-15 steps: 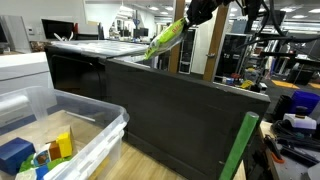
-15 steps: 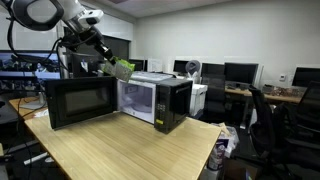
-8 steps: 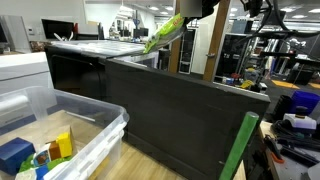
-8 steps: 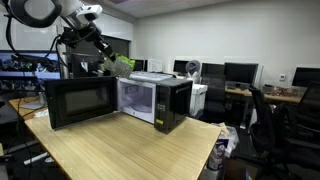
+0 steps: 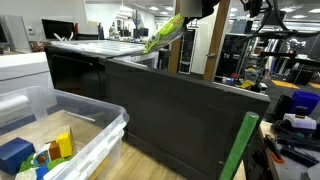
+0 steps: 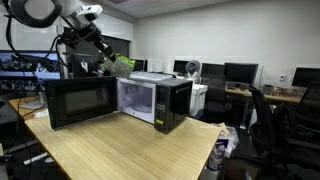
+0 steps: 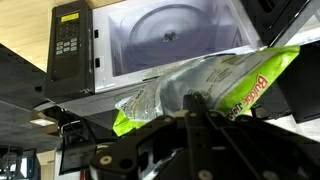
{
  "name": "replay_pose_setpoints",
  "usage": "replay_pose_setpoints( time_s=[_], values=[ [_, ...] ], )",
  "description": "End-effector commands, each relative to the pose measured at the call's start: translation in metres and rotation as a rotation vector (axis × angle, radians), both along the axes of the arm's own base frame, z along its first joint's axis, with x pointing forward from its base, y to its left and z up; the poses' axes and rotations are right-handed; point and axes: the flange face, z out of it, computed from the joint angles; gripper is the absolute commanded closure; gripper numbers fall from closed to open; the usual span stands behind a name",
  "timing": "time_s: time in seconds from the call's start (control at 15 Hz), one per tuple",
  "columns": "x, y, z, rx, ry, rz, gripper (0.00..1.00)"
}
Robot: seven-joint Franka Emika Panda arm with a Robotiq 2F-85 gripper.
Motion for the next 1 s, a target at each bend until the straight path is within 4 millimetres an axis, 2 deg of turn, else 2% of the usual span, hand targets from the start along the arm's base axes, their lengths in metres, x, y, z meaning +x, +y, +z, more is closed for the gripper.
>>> replay_pose_setpoints(
  time_s=[0.0,0.93],
  values=[
    [0.0001,0.0001,0.0005,0.0,0.001,-0.001,0.99],
    [0.001,-0.0002,0.0036,0.001,-0.02,-0.006,1.0]
  ],
)
